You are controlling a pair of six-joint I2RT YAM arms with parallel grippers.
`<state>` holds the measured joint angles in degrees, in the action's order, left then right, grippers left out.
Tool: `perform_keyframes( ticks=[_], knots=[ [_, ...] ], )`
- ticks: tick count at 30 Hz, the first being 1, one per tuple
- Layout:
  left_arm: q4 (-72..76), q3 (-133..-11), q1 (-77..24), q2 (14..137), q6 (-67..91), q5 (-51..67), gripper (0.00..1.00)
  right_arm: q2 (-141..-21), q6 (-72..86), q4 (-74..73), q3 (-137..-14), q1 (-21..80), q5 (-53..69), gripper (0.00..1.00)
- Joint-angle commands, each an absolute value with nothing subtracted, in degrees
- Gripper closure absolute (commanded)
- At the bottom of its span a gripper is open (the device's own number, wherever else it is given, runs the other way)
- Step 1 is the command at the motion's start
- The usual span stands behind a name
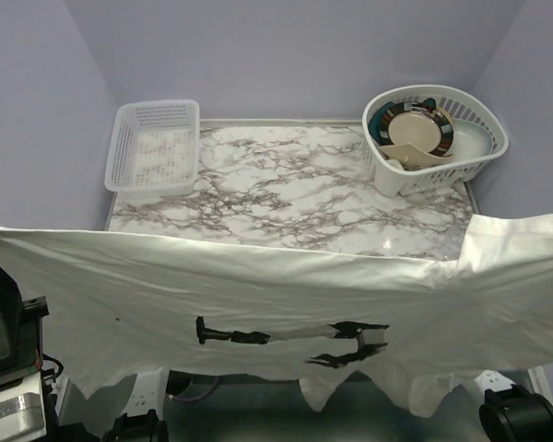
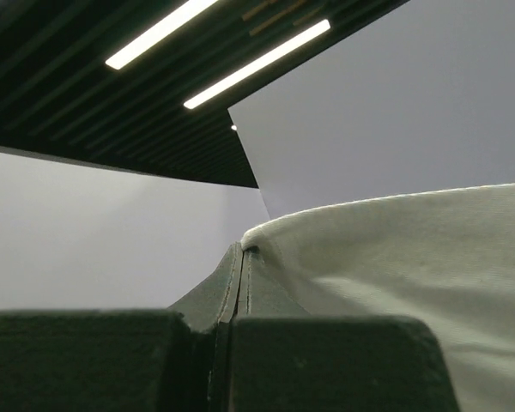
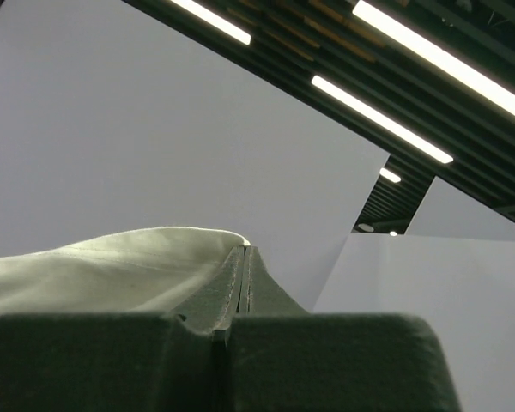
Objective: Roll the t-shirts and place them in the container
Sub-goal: Flatten out the T-shirt at the center of the board.
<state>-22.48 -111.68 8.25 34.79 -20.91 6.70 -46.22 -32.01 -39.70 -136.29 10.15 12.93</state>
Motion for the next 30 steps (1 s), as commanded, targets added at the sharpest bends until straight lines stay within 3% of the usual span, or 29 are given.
perform_keyframes(
  ticks=[1, 9, 14, 18, 23, 30],
  knots=[
    [-25.92, -111.27, 8.7, 41.82, -19.95, 8.16, 1.0, -48.08, -32.6, -34.02, -130.45, 9.32, 13.09, 0.99],
    [-29.71, -83.53, 8.61, 42.01, -19.87, 28.62, 1.0, -47.19, -33.14, -26.46, -99.09, 9.23, 20.29, 1.0],
    [-27.43, -60.44, 8.61, 42.18, -21.53, 32.52, 1.0, -50.0, -33.31, -20.49, -76.71, 9.32, 25.57, 1.0],
    [-21.99, -47.22, 7.91, 47.01, -24.6, 31.91, 1.0, -57.81, -35.77, -12.33, -65.5, 9.32, 25.31, 1.0],
    [-9.87, -40.52, 4.93, 62.61, -27.77, 26.91, 1.0, -76.58, -39.98, -6.16, -62.75, 9.32, 24.09, 0.99],
    [-1.67, -46.66, 4.22, 77.42, -28.74, 20.14, 1.0, -98.05, -41.04, -5.1, -79.25, 9.32, 17.15, 1.0]
  ],
)
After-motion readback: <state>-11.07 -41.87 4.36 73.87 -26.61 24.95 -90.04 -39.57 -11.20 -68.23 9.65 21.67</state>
